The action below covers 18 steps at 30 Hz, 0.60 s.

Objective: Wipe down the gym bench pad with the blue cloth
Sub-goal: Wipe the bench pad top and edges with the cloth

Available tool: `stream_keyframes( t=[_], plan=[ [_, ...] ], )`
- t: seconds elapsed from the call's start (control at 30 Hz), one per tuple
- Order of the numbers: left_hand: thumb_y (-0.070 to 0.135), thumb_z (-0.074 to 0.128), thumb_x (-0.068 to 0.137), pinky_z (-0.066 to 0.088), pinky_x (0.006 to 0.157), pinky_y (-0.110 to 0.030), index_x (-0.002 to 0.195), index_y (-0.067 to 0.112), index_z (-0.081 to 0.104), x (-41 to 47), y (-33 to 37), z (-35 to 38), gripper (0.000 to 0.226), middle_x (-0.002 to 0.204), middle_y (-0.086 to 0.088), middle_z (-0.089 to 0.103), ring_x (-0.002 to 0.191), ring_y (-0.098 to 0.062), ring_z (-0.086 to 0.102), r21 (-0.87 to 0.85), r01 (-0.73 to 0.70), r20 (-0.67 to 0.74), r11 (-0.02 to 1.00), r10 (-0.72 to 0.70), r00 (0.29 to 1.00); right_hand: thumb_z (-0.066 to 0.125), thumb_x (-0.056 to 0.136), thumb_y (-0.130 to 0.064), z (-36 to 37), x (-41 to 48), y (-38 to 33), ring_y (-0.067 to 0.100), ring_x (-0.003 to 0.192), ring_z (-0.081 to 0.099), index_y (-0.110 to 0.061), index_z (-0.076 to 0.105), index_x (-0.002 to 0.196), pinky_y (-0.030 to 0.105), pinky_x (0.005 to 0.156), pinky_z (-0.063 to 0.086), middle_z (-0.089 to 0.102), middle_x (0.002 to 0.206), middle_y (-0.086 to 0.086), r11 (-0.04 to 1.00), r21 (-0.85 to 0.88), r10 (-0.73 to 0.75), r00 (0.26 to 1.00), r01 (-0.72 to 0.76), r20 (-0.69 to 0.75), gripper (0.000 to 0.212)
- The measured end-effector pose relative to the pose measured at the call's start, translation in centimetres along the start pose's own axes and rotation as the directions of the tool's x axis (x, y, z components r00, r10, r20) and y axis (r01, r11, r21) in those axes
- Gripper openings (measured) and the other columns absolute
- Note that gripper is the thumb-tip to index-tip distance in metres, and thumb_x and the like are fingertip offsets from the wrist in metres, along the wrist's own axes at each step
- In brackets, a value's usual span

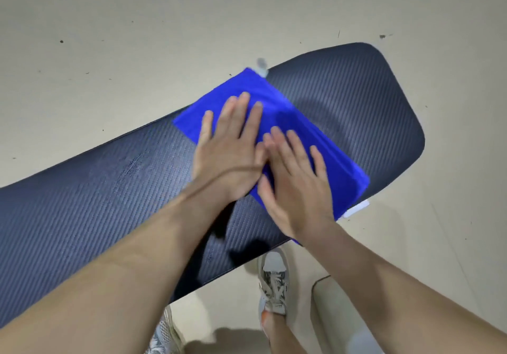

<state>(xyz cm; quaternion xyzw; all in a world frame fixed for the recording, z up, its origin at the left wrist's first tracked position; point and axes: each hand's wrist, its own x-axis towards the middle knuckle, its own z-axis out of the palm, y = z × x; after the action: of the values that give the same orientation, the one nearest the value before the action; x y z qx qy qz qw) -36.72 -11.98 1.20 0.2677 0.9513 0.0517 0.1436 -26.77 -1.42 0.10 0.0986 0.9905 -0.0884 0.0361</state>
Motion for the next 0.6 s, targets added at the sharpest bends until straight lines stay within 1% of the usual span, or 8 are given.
stream_keyframes(
  t=[0.07,0.13,0.2,0.23,0.3,0.37,0.47,0.6],
  plan=[
    [0.044,0.028,0.095,0.001,0.117,-0.046,0.151,0.021,0.015,1.4,2.1,0.8,0.062,0.161,0.0,0.007,0.148,-0.016,0.004,-0.027,-0.048,-0.011,0.998,0.047,0.999,0.039,0.094,-0.044,0.0,-0.3,1.3,0.013,0.147,0.022,-0.02,0.032,0.15,0.042,0.117,0.018,0.027,0.159,-0.005,0.994,-0.016,0.105,0.994,-0.105,-0.008,0.062],
    [0.044,0.032,0.095,0.01,0.116,-0.048,0.148,0.019,0.028,1.8,2.5,1.2,0.059,0.158,-0.003,0.021,0.146,-0.019,0.018,-0.026,-0.11,-0.072,0.994,0.108,0.992,0.034,0.095,-0.043,0.0,-0.5,1.5,0.014,0.147,0.021,-0.018,0.03,0.151,0.043,0.117,0.016,0.026,0.16,-0.004,0.984,-0.029,0.173,0.985,-0.173,-0.013,0.061],
    [0.043,0.033,0.095,0.017,0.115,-0.049,0.145,0.017,0.036,1.6,1.7,1.2,0.056,0.155,-0.004,0.029,0.143,-0.02,0.026,-0.008,-0.18,-0.118,0.984,0.178,0.977,0.029,0.096,-0.043,0.1,-0.5,0.8,0.016,0.147,0.02,-0.017,0.03,0.151,0.045,0.117,0.016,0.026,0.16,-0.003,0.977,-0.027,0.211,0.977,-0.211,-0.013,0.061],
    [0.043,0.033,0.096,0.019,0.115,-0.049,0.145,0.017,0.037,1.1,0.6,1.2,0.056,0.155,-0.004,0.03,0.143,-0.02,0.027,0.004,-0.204,-0.121,0.979,0.203,0.972,0.027,0.096,-0.042,0.2,-0.5,-0.3,0.017,0.147,0.02,-0.016,0.03,0.151,0.046,0.117,0.016,0.026,0.16,-0.001,0.975,-0.021,0.223,0.975,-0.223,-0.013,0.061],
    [0.045,0.03,0.096,0.018,0.116,-0.048,0.147,0.018,0.033,0.3,-0.8,1.0,0.057,0.156,-0.002,0.027,0.144,-0.019,0.023,0.02,-0.237,-0.106,0.971,0.237,0.966,0.026,0.096,-0.041,0.5,-1.0,-1.9,0.018,0.147,0.02,-0.015,0.03,0.151,0.047,0.116,0.017,0.027,0.159,0.001,0.968,-0.026,0.249,0.968,-0.249,-0.014,0.061],
    [0.046,0.027,0.096,0.014,0.117,-0.047,0.148,0.02,0.028,-1.6,-3.2,1.0,0.058,0.158,0.0,0.022,0.145,-0.017,0.019,0.02,-0.224,-0.081,0.974,0.225,0.971,0.026,0.096,-0.041,1.0,-1.9,-5.1,0.018,0.147,0.021,-0.015,0.029,0.151,0.047,0.116,0.017,0.027,0.159,0.001,0.967,-0.037,0.254,0.967,-0.254,-0.005,0.061],
    [0.046,0.029,0.095,0.012,0.117,-0.047,0.149,0.022,0.026,-5.1,-7.7,1.0,0.059,0.159,0.002,0.02,0.146,-0.016,0.015,0.013,-0.195,-0.062,0.981,0.196,0.979,0.028,0.095,-0.041,1.9,-3.5,-10.2,0.018,0.147,0.023,-0.015,0.029,0.151,0.046,0.116,0.015,0.028,0.159,0.001,0.971,-0.028,0.236,0.971,-0.235,0.029,0.062],
    [0.048,0.026,0.094,0.009,0.118,-0.045,0.15,0.024,0.02,-9.0,-13.4,0.4,0.061,0.16,0.004,0.014,0.147,-0.014,0.01,0.028,-0.173,-0.02,0.985,0.174,0.985,0.029,0.094,-0.042,3.1,-4.9,-17.0,0.019,0.147,0.024,-0.015,0.03,0.15,0.048,0.115,0.017,0.027,0.159,0.002,0.975,-0.03,0.222,0.974,-0.221,0.044,0.063]
  ],
)
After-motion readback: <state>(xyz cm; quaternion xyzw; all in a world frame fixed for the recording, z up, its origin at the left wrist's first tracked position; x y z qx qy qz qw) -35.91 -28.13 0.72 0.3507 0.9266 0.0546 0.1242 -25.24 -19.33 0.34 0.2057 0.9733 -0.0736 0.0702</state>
